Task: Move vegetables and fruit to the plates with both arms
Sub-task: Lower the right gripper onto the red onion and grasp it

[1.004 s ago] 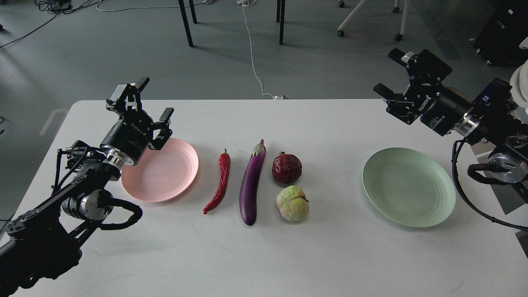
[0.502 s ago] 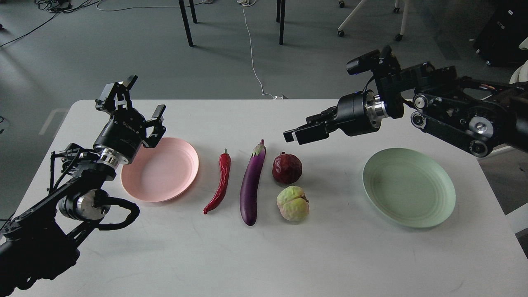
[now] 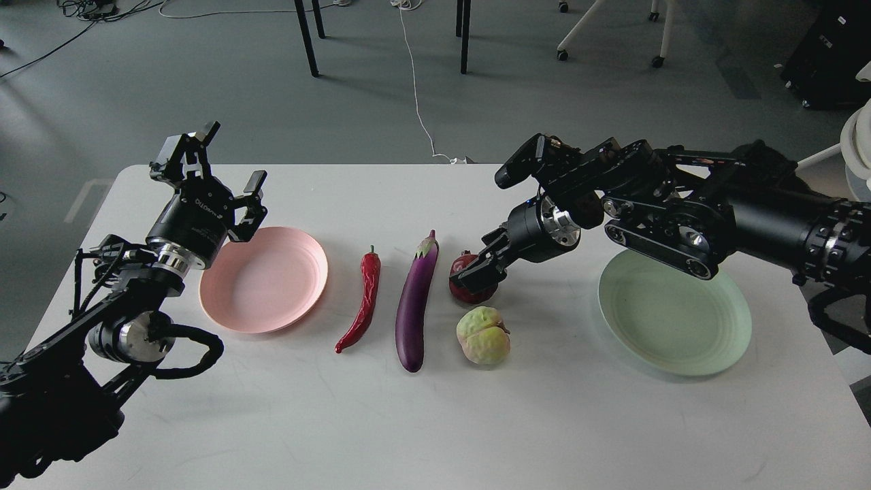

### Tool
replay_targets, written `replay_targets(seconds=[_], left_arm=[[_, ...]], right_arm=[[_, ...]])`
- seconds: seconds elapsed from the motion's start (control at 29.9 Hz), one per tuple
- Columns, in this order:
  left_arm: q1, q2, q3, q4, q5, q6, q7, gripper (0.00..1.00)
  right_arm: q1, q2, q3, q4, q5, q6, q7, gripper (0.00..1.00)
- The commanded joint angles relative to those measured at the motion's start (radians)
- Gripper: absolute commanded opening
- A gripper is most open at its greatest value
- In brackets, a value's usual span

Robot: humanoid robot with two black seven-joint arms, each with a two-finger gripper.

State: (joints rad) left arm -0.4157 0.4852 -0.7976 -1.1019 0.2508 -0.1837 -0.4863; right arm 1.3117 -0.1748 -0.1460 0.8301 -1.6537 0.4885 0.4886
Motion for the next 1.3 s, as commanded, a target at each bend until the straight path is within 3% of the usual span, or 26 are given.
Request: replay_targets(seconds=[0.0, 0.87, 0.97, 1.17, 1.27], left_arm=[[0.000, 0.012, -0.003, -0.003, -0.007, -0.002, 0.000, 0.99], [0.008, 0.018, -0.005, -0.007, -0.005, -0.003, -0.002, 0.99], [0.008, 0.019, -0.005, -0.007, -0.005, -0.003, -0.002, 0.99], [0.008, 0.019, -0.005, -0.007, -0.005, -0.003, -0.002, 0.99], [0.009, 0.019, -0.005, -0.007, -0.005, -0.003, -0.002, 0.99]], right_arm=[[0.001, 0.032, -0.004, -0.045, 0.000, 0.000, 0.000, 0.99], [-0.029, 0.133, -0.115, -0.197, 0.000, 0.000, 0.000, 0.97], [-0.041, 0.135, -0.118, -0.204, 0.000, 0.000, 0.000, 0.93], [-0.043, 0.135, -0.119, -0.215, 0.000, 0.000, 0.000, 0.63], [-0.032, 0.133, -0.119, -0.215, 0.002, 0.000, 0.000, 0.56]])
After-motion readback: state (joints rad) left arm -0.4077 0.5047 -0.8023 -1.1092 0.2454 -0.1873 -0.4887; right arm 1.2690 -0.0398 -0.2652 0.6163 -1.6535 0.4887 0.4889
